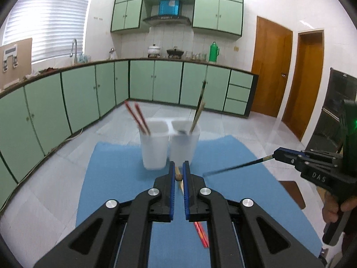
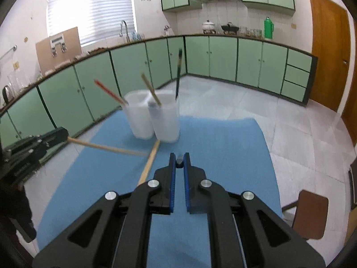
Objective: Organize utensils
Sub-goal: 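Lift both chopsticks and insert them upright into the white holder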
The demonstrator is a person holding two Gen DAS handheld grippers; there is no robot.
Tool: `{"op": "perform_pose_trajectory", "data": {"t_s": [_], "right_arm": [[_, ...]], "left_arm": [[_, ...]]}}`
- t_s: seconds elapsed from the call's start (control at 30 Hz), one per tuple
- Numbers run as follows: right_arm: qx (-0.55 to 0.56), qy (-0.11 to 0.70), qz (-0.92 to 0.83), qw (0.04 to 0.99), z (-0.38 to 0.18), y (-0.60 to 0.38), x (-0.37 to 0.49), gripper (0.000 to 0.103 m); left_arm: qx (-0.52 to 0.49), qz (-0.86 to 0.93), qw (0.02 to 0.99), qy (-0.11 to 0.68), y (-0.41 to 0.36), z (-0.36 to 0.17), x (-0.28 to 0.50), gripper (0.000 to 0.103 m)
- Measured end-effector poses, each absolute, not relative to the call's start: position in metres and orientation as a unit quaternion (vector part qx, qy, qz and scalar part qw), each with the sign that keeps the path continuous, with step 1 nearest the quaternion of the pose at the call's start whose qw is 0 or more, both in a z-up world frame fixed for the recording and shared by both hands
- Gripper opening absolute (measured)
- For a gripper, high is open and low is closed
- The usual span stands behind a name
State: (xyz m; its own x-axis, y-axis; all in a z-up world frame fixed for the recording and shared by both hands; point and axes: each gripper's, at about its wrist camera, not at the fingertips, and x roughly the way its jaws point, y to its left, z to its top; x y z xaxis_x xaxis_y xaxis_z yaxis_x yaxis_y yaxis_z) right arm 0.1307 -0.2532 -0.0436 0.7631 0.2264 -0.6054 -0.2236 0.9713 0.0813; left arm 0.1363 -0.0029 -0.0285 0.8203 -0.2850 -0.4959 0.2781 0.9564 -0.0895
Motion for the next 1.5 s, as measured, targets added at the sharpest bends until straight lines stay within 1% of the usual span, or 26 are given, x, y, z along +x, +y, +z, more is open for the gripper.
{"op": "perform_pose_trajectory", "data": {"t_s": [0.23,0.43,0.67,0.93,1.1,1.23,1.3,1.5], "right_arm": [[0.004,0.311,0.155,0.938,-0.001,-0.254,0.158,0.006],[-0.015,0.304,0.173,0.937,0.026,-0.245,0.173,0.006],[-0.009,0.290,0.191,0.938,0.057,-0.247,0.193,0.006],[-0.011,0.243,0.190,0.951,0.096,-0.242,0.225,0.006],[-0.012,0.200,0.175,0.964,0.118,-0.238,0.251,0.006],[-0.009,0.181,0.176,0.968,0.121,-0.235,0.271,0.006],[-0.010,0.176,0.176,0.968,0.118,-0.232,0.281,0.006],[-0.017,0.191,0.173,0.966,0.088,-0.223,0.307,0.006]], "left_arm": [[0.002,-0.163,0.956,0.243,-0.006,-0.002,0.164,0.006],[0.016,-0.176,0.957,0.230,-0.014,0.014,0.169,0.006],[0.022,-0.184,0.959,0.214,-0.015,0.029,0.176,0.006],[0.016,-0.172,0.970,0.168,-0.010,0.065,0.198,0.006],[0.016,-0.154,0.981,0.121,-0.008,0.090,0.218,0.006],[0.019,-0.143,0.985,0.096,-0.010,0.099,0.242,0.006],[0.016,-0.143,0.985,0.099,-0.010,0.097,0.257,0.006],[0.014,-0.142,0.982,0.124,-0.010,0.067,0.292,0.006]]}}
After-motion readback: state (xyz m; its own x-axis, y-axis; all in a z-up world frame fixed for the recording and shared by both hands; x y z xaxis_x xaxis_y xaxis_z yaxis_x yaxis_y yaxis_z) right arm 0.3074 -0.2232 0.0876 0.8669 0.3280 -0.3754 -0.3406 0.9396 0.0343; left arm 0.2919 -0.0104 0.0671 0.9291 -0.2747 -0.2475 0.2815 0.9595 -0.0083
